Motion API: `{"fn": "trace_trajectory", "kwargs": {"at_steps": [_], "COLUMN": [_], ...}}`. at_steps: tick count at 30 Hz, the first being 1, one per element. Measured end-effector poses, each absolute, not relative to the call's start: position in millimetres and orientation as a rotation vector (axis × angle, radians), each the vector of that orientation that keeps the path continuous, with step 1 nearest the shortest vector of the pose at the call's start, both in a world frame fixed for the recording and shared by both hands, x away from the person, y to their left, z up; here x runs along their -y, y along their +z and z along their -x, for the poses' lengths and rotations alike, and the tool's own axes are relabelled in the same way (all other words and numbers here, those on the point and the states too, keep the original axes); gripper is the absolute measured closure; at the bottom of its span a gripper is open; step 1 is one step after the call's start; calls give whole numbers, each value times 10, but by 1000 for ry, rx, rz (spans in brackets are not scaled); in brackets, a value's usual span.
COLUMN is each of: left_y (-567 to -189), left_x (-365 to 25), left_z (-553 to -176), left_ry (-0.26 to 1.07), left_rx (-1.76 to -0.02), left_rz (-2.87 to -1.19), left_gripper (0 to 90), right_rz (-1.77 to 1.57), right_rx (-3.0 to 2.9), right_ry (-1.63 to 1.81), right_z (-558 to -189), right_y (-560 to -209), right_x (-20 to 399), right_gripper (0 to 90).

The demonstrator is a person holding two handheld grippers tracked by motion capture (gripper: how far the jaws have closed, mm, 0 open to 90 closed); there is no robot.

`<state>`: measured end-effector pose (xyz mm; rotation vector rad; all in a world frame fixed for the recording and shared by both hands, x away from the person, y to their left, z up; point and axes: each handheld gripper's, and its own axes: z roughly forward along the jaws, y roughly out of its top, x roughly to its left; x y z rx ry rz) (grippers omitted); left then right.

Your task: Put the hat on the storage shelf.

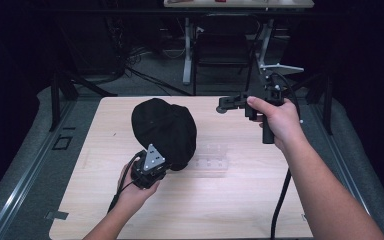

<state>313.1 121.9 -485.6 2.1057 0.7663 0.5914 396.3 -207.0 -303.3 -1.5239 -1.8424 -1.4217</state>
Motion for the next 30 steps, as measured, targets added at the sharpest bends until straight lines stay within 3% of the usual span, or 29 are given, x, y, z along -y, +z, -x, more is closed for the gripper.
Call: {"fn": "trace_trajectory", "kwargs": {"at_steps": [15,30], "left_y": [-4997,-5000], "left_x": [-1309,-1477], "left_z": [-3060,-2978], "left_ry": [588,565], "left_rx": [-783,-832], "left_rz": [-2084,-2028], "left_gripper": [783,560], "right_rz": [1524,1561], "right_rx": [1839,1869], "right_ry": [-1431,-1419], "right_z": [-3926,-3877], "right_y": [-3032,-3071], "right_x": [2101,2192], "right_gripper": [767,756]}}
